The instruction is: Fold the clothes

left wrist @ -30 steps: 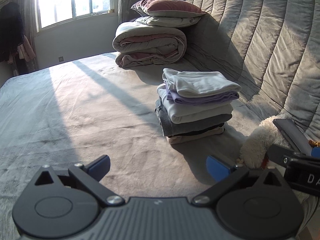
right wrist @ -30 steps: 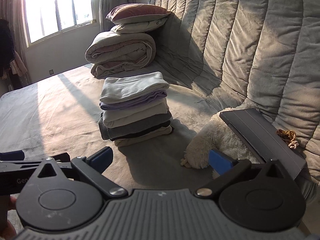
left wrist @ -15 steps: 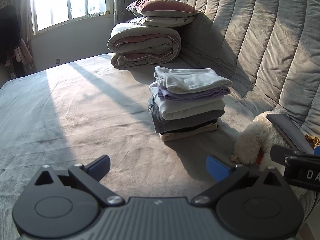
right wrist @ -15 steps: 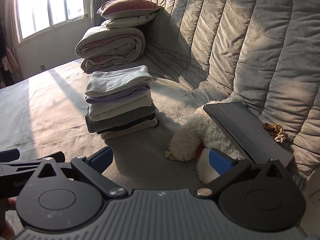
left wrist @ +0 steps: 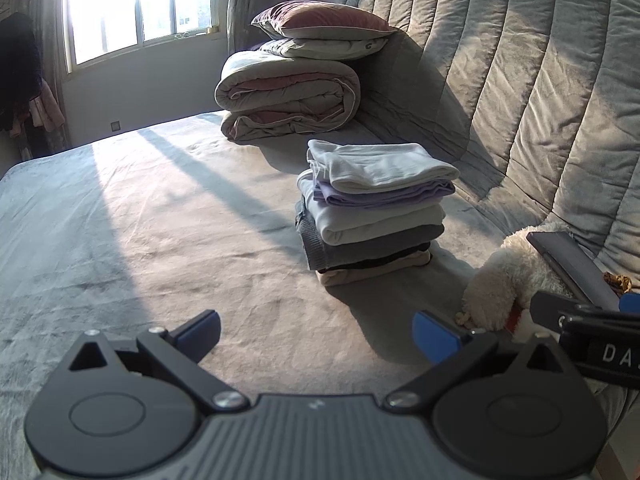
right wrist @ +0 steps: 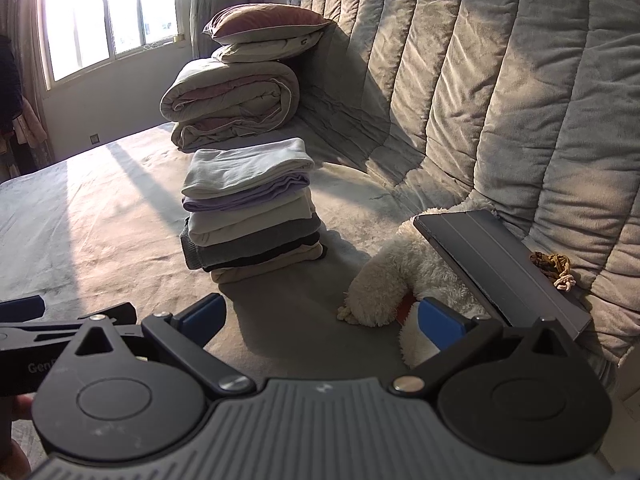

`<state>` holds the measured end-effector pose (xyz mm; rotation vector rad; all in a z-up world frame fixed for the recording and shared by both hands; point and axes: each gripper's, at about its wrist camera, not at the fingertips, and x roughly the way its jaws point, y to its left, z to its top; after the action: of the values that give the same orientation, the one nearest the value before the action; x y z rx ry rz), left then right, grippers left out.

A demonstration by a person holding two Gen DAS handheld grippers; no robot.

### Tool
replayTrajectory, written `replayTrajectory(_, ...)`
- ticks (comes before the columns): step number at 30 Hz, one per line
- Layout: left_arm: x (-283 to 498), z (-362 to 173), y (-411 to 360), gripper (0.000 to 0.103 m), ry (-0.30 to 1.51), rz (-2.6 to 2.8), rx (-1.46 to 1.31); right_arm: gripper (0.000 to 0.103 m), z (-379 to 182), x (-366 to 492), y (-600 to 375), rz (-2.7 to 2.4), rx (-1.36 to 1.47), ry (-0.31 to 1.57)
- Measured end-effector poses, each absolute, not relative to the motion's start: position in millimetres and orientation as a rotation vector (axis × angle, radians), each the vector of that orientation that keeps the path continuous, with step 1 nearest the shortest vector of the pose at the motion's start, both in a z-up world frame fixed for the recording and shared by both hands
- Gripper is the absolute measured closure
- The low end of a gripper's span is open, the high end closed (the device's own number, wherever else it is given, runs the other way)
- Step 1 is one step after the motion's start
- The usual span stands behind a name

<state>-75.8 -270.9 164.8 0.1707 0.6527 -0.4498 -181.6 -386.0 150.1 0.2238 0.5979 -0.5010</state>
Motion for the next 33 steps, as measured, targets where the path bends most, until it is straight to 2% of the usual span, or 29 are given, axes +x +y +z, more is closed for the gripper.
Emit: replayTrajectory(33,-74,167,-260,0.001,0.653,-0.447,0.162,0.0,156,-179,-377,-0.482,0.196,0.58)
